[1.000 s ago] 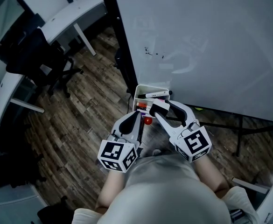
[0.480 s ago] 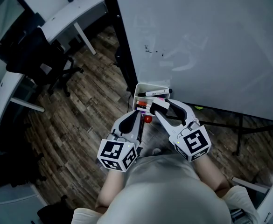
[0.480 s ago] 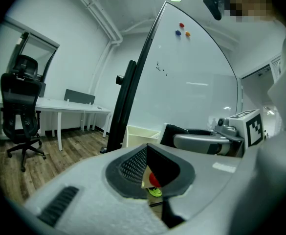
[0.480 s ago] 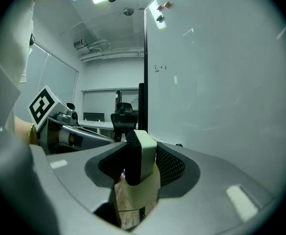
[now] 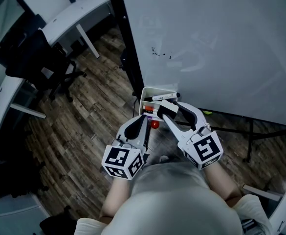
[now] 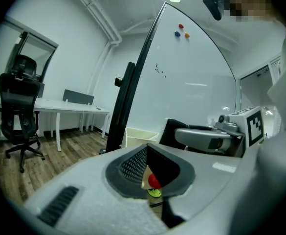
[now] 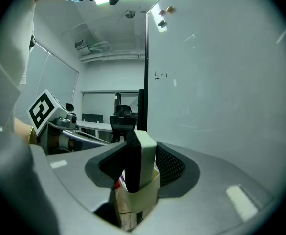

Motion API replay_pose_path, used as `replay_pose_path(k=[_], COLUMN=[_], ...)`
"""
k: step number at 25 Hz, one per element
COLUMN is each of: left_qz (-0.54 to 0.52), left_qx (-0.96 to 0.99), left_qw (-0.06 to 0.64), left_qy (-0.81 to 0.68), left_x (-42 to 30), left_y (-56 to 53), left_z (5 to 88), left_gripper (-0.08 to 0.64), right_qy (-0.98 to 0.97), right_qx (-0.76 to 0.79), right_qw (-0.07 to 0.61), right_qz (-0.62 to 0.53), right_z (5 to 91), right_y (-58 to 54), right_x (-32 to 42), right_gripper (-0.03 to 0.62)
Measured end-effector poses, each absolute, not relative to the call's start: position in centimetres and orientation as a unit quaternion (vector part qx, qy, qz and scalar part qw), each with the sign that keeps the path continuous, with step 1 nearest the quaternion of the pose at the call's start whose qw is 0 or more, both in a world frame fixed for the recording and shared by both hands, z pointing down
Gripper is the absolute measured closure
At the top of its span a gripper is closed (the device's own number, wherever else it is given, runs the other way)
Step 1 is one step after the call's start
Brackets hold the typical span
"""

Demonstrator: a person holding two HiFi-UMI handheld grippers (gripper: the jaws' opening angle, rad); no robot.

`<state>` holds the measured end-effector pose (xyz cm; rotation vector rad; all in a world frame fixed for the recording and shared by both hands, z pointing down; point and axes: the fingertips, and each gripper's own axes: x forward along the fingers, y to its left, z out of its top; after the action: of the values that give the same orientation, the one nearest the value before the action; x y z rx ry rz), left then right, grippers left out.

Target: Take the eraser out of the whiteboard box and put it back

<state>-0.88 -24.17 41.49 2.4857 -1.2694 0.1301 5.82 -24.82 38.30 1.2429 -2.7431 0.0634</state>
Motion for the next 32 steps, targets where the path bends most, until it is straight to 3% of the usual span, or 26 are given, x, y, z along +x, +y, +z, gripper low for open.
replay_pose_path(k=[32], left_qz=[0.047], left_qx=[0.899], left_qw=[0.165], left_qy=[-0.402], left_x=[-1.9], left_y=[-21.9], left_z=[40.0], left_gripper=[0.555], right_qy=[-0.879], right_qx=[0.475], right_qw=[0.045], right_qz=[-0.010], right_z=[33.9], right_y=[-21.7], right_x=[5.6], right_gripper=[0.410])
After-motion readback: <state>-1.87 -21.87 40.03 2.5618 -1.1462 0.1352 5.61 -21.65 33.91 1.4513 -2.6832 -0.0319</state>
